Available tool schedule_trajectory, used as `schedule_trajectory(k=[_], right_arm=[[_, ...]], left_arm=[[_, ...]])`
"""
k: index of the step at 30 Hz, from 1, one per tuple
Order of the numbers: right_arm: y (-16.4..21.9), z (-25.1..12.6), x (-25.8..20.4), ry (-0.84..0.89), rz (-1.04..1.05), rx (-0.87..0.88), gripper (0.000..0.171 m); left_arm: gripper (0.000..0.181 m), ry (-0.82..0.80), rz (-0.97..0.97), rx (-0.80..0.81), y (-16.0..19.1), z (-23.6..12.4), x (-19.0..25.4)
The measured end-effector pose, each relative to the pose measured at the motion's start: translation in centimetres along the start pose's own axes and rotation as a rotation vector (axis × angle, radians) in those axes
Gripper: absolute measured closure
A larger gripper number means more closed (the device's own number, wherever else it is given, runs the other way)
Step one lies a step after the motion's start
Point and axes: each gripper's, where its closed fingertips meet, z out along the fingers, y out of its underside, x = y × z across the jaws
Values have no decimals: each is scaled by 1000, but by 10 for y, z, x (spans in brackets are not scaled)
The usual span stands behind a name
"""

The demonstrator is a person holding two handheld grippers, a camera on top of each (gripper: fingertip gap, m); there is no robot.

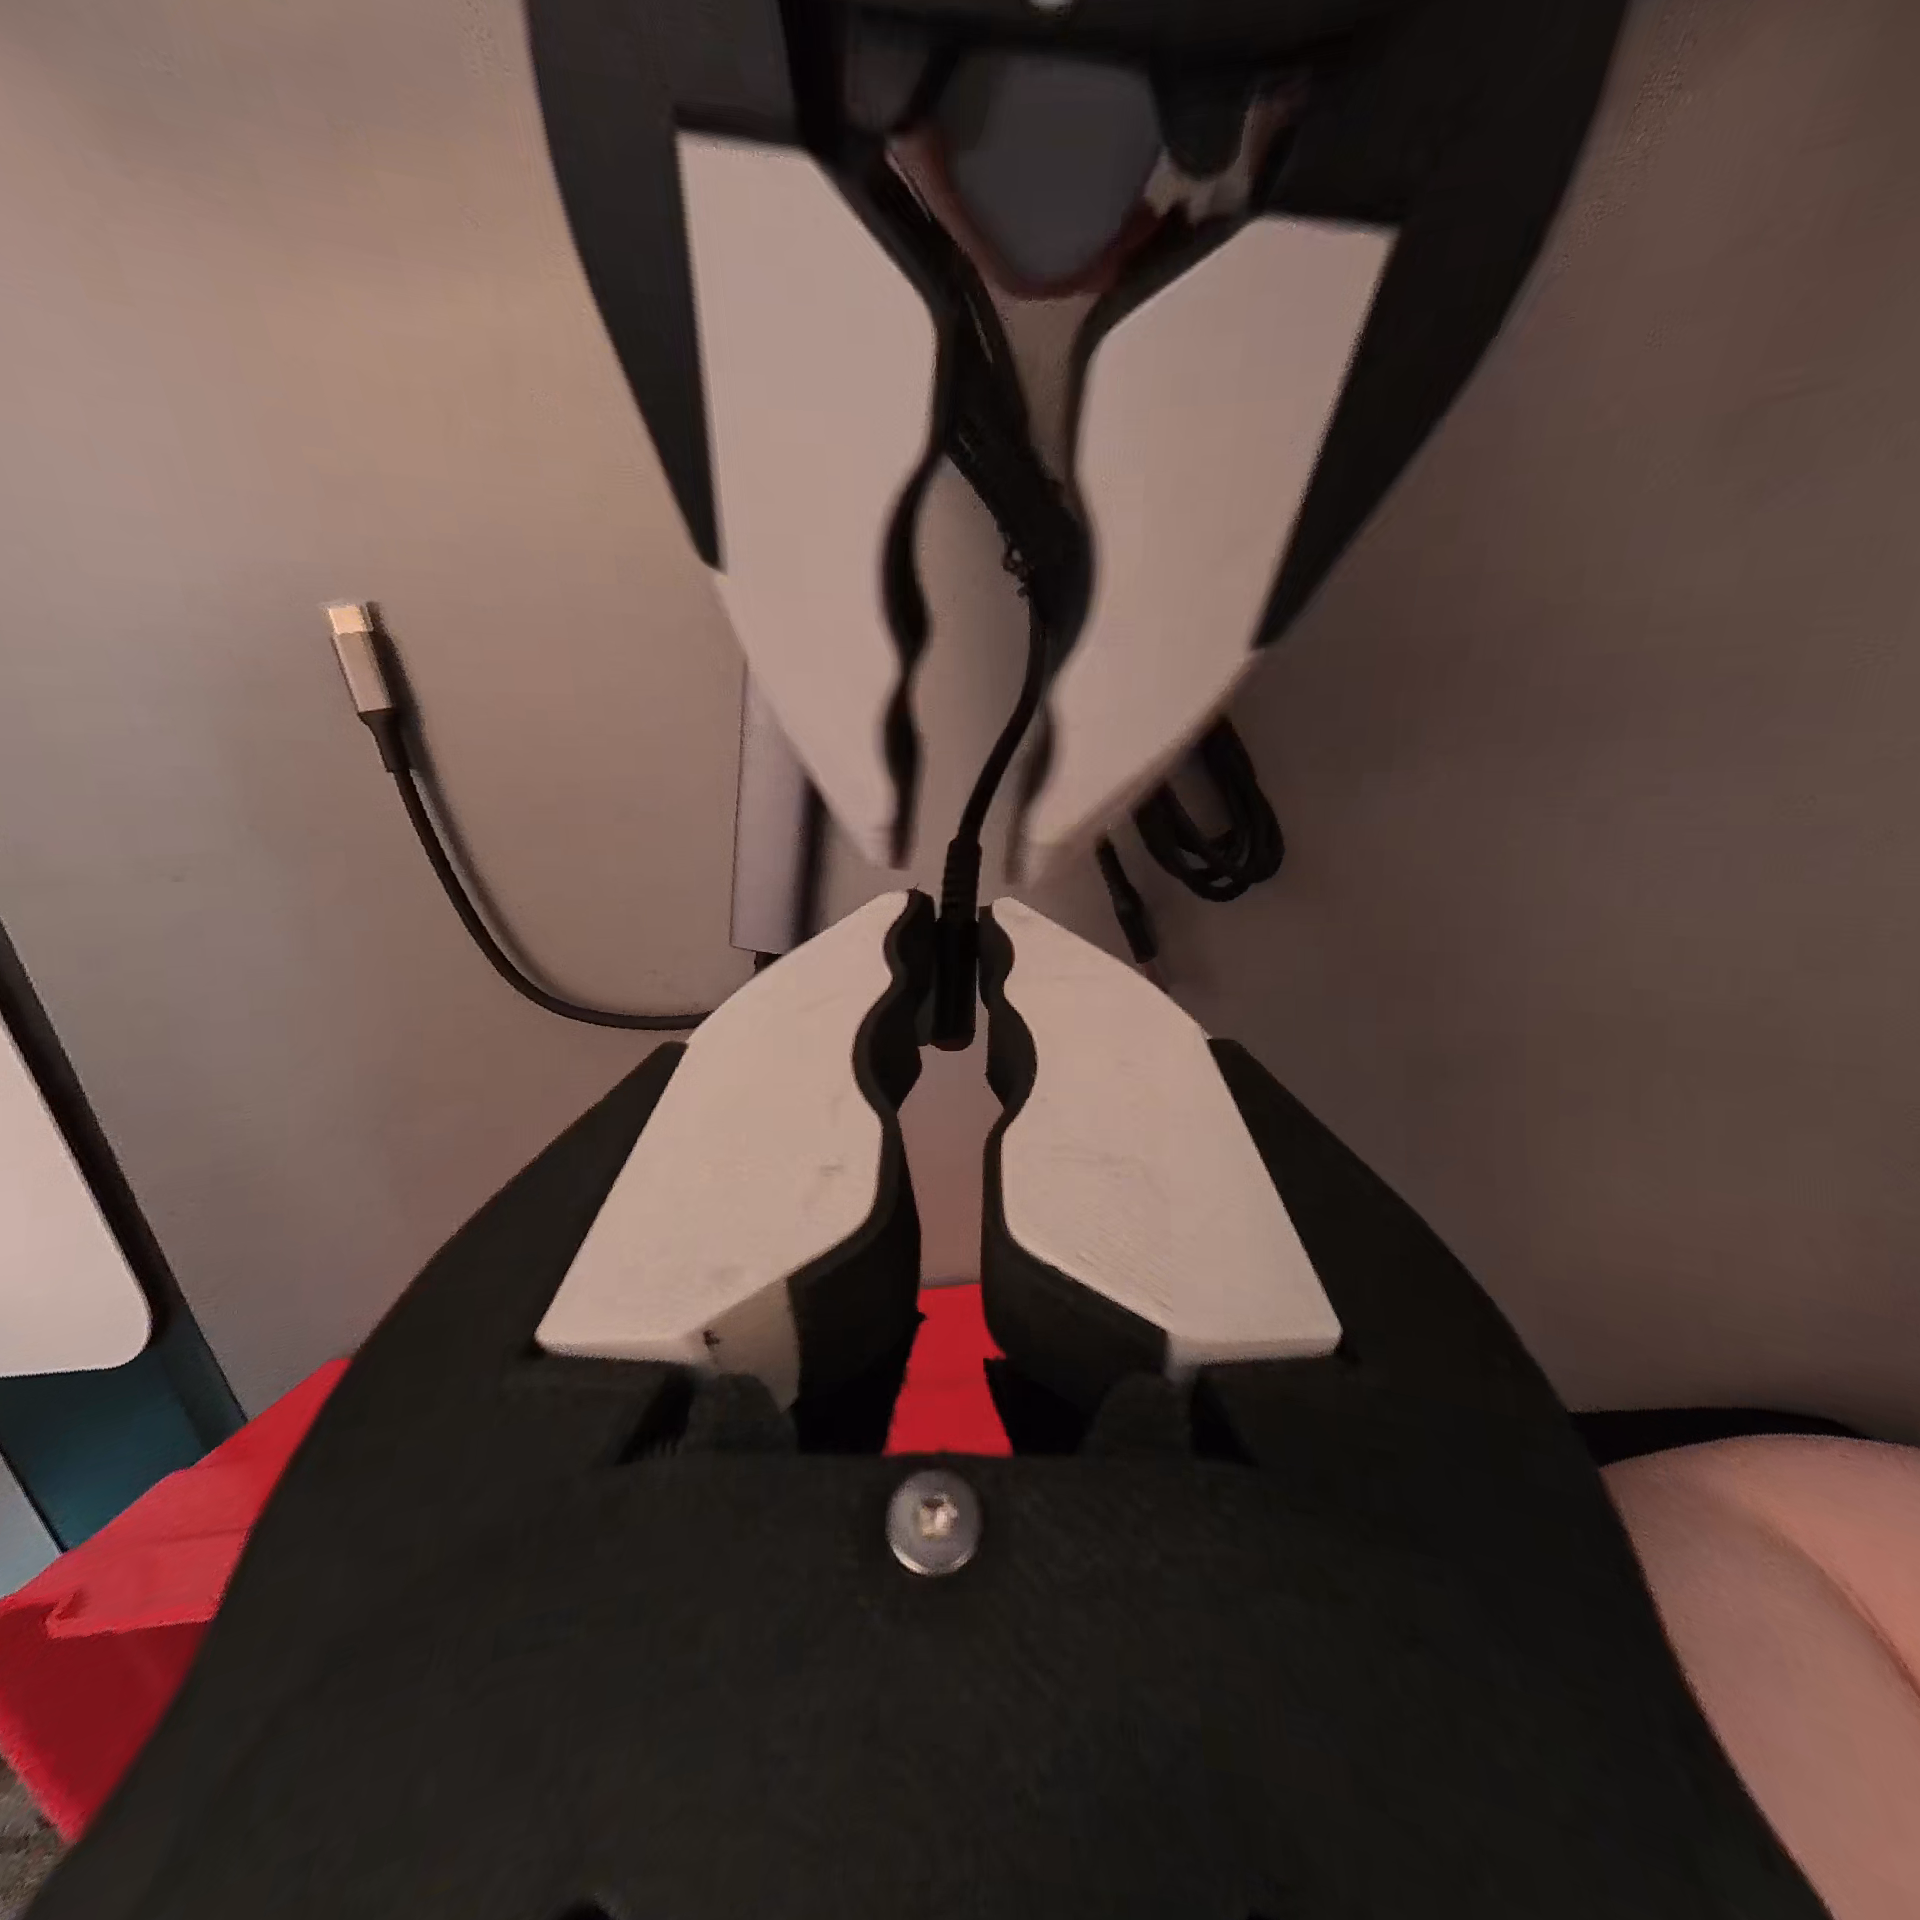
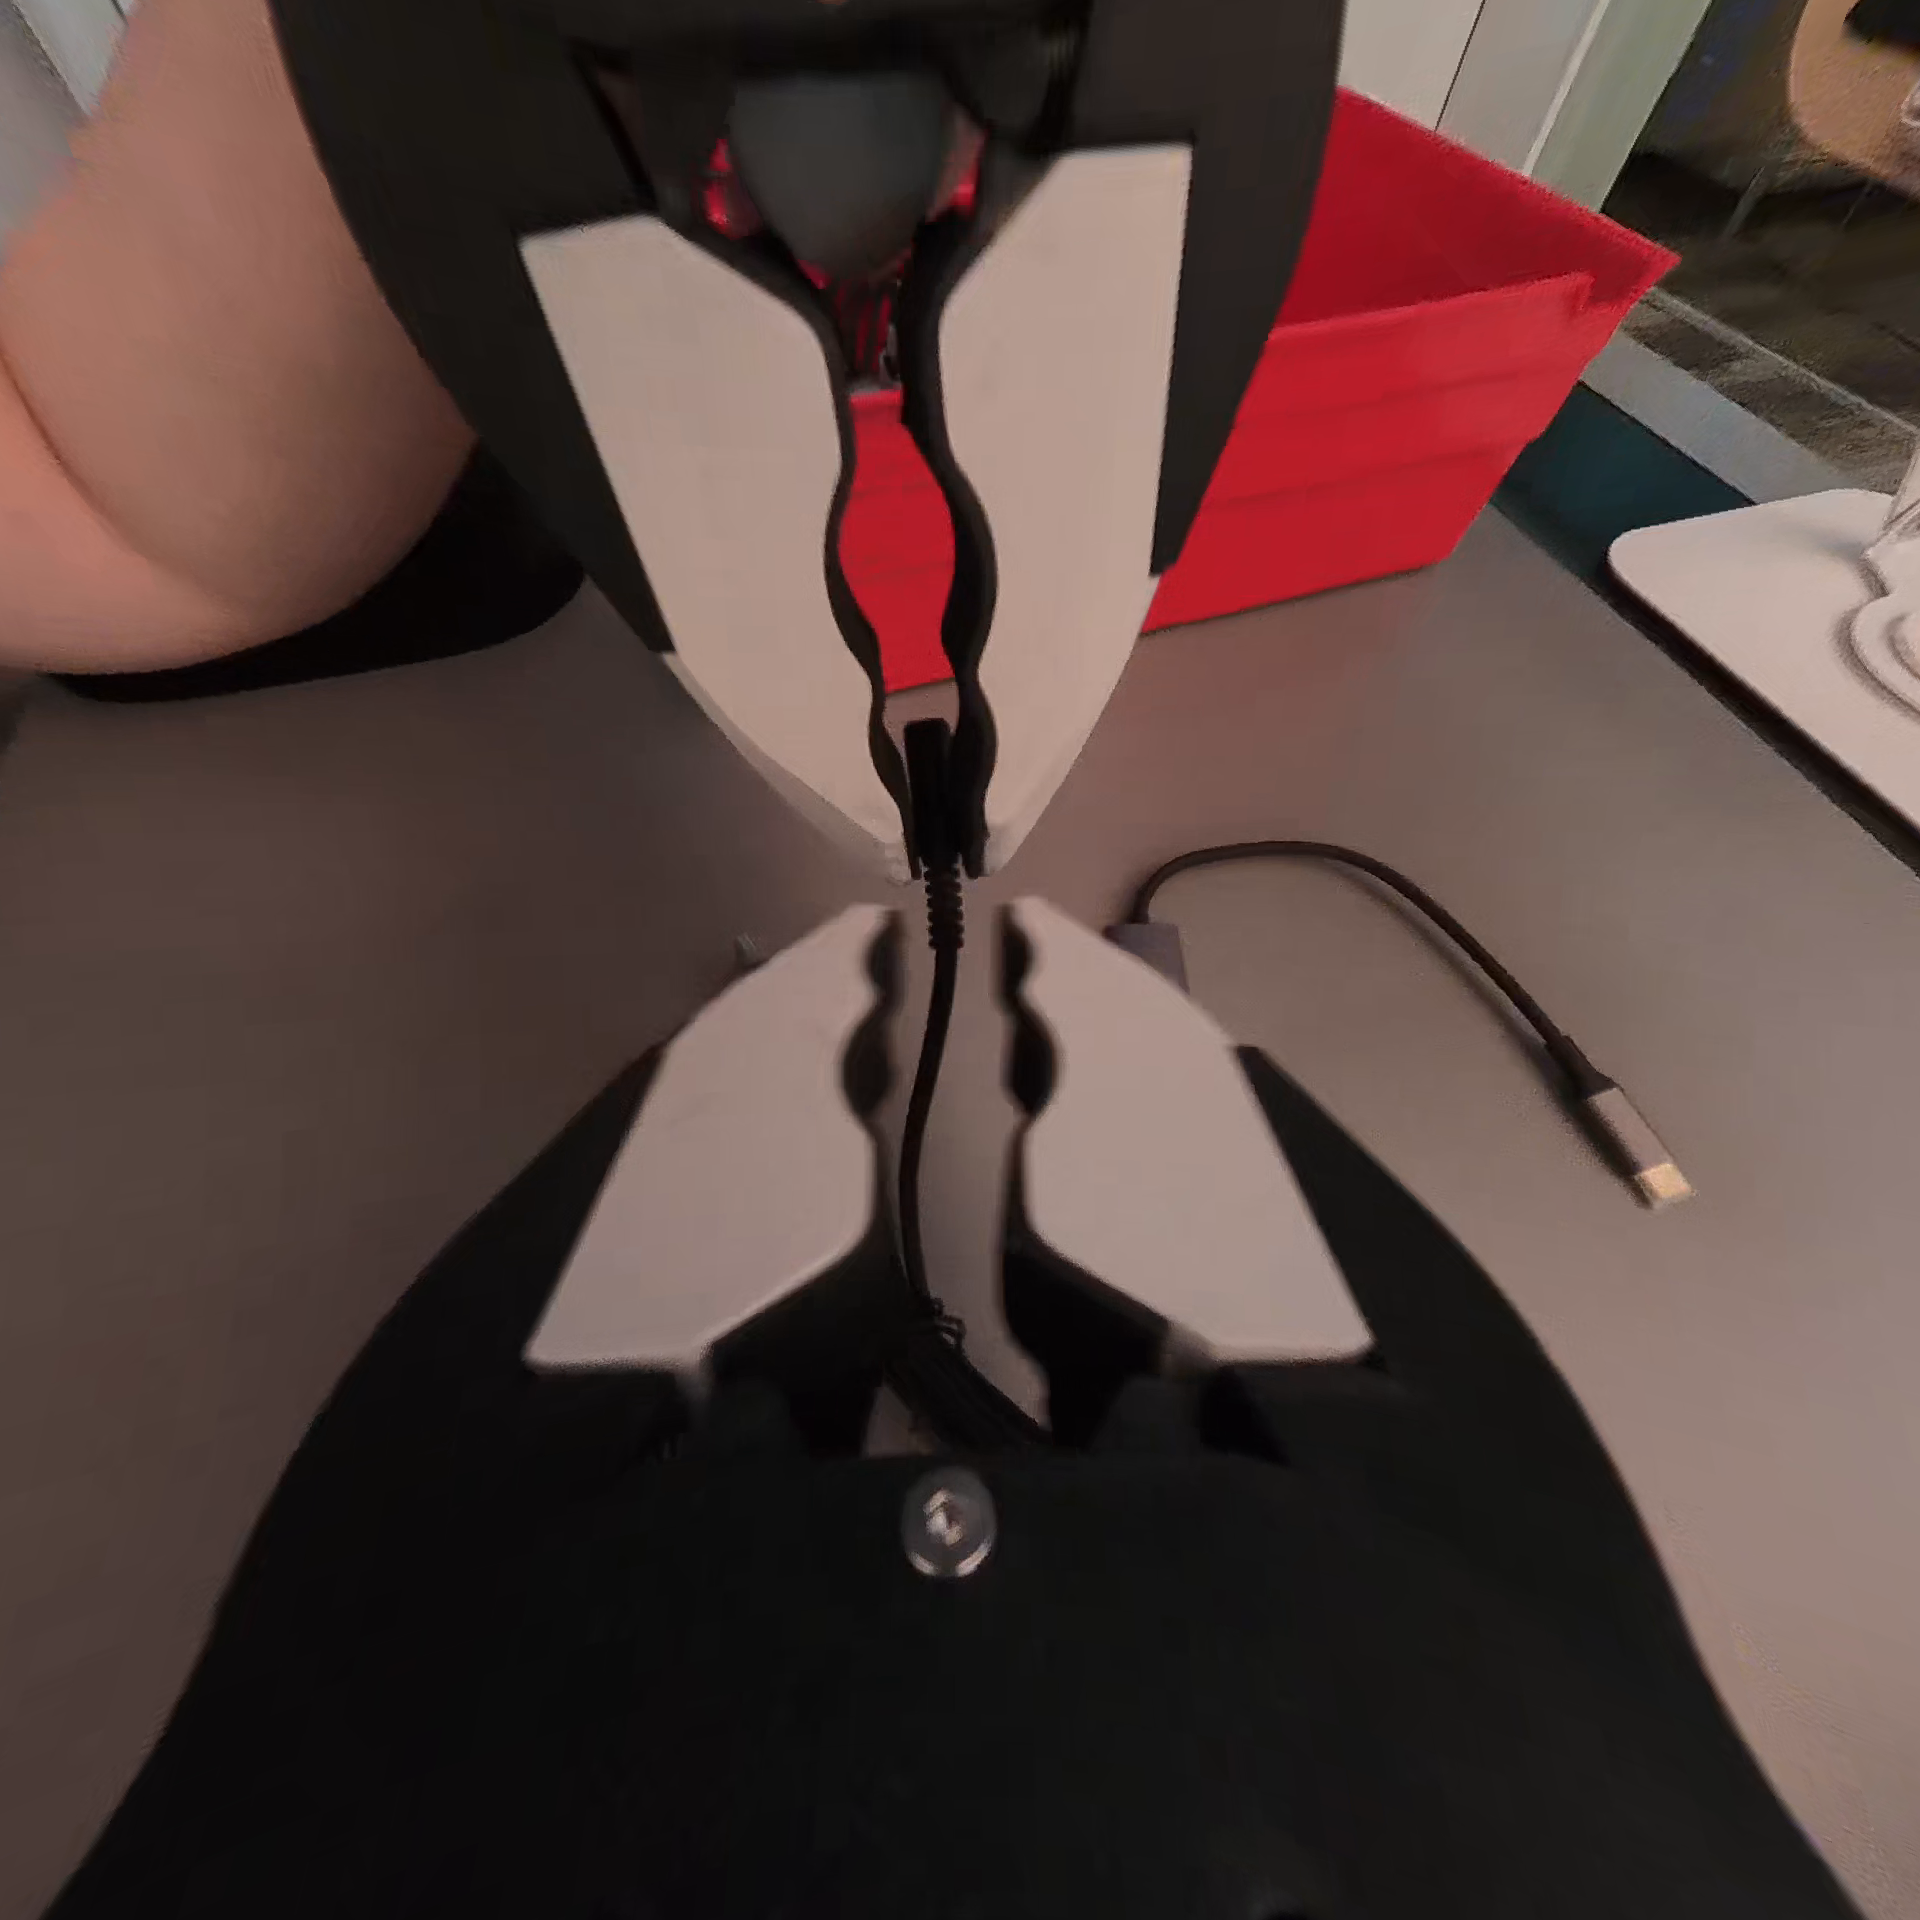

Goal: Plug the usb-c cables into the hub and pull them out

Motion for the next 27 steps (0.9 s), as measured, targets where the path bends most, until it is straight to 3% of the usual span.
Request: schedule_trajectory(k=[1,5,9,12,17,19,22,25,27], right_arm=[[0,1,-1,0,-20,7,164],[-5,-4,2,46,-64,37,164],[-9,-11,6,88,-73,74,164],[-10,-14,8,70,-43,103,164],[-9,-17,8,40,-28,110,164],[-9,-17,7,30,-28,111,164],[-9,-17,6,13,-17,112,164],[-10,-18,4,12,-33,124,164],[-19,-20,5,79,-91,166,154]], left_arm=[[174,-1,2,4,0,-1,0],[172,2,-26,53,2,-11,-3],[153,10,-103,149,14,-31,-12],[145,-14,-73,124,22,-22,-18],[141,-6,-49,179,4,-14,-23],[147,-12,-17,204,-1,-15,-22],[172,-27,75,238,-6,-17,-14],[174,-41,84,206,-6,-17,-11],[174,-9,57,217,-10,-20,-8]])
